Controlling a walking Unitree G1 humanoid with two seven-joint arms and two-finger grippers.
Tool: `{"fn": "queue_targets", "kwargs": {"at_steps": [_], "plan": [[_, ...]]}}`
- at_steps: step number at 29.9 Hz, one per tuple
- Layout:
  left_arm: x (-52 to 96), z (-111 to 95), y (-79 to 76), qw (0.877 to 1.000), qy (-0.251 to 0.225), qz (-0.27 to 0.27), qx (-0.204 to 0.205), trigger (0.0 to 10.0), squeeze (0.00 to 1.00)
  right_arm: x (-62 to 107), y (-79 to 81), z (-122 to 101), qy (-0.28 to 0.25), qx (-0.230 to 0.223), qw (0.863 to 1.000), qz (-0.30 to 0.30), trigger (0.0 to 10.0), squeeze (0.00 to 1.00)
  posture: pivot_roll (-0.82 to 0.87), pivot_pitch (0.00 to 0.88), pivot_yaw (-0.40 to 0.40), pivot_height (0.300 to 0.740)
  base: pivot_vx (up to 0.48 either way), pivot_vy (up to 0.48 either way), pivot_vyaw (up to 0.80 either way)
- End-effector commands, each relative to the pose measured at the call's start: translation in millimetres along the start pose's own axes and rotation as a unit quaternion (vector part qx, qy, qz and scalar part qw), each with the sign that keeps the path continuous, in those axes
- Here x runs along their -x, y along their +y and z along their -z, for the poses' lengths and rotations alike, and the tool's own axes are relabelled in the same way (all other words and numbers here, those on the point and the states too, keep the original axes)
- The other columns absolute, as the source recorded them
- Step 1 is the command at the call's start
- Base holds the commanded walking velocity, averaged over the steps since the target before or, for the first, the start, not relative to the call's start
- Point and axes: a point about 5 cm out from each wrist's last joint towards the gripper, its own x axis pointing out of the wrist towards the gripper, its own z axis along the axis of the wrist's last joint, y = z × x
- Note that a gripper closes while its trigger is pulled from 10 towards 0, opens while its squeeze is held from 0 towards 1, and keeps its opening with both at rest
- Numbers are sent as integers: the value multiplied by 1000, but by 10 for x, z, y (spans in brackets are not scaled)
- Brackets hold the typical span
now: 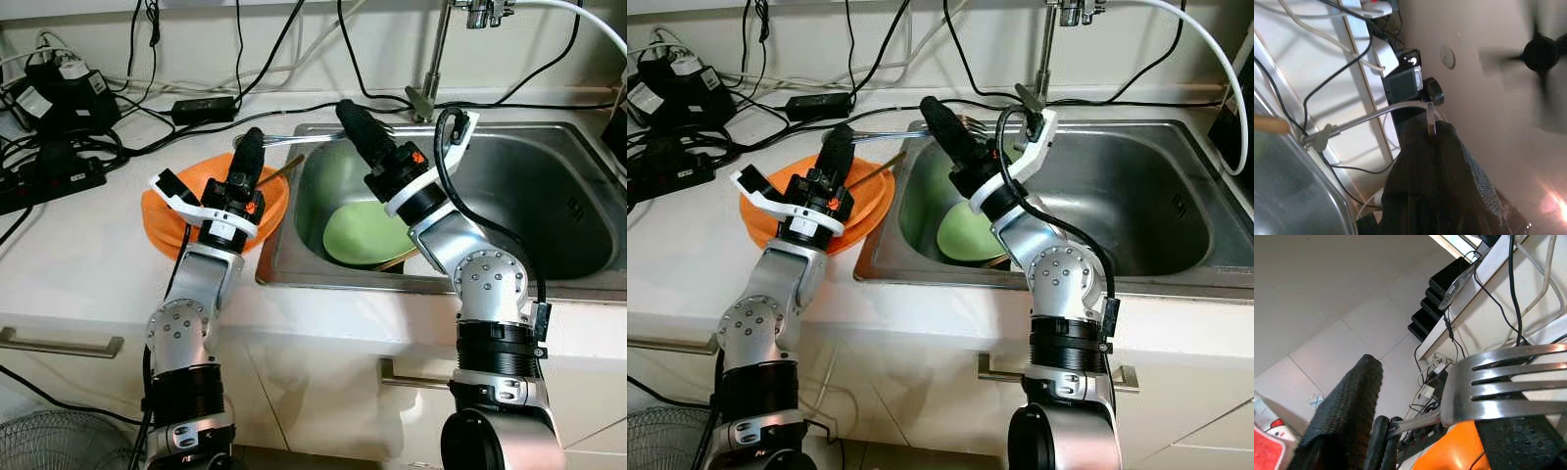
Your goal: Kitchen organization
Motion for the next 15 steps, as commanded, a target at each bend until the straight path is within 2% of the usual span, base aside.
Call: {"fn": "queue_targets", "kwargs": {"at_steps": [1, 15], "plan": [[7, 54, -18, 1000, 0, 3, 10, 0, 0, -76, 68, -40, -7, 7, 1000, -8, 0, 0, -41, 0, 111, 740, 0, 0, 0], [29, 26, 1, 1000, -6, -7, -2, 0, 0, -97, 2, -57, -18, 11, 1000, 17, 0, 0, -41, 0, 111, 740, 0, 0, 0]]}}
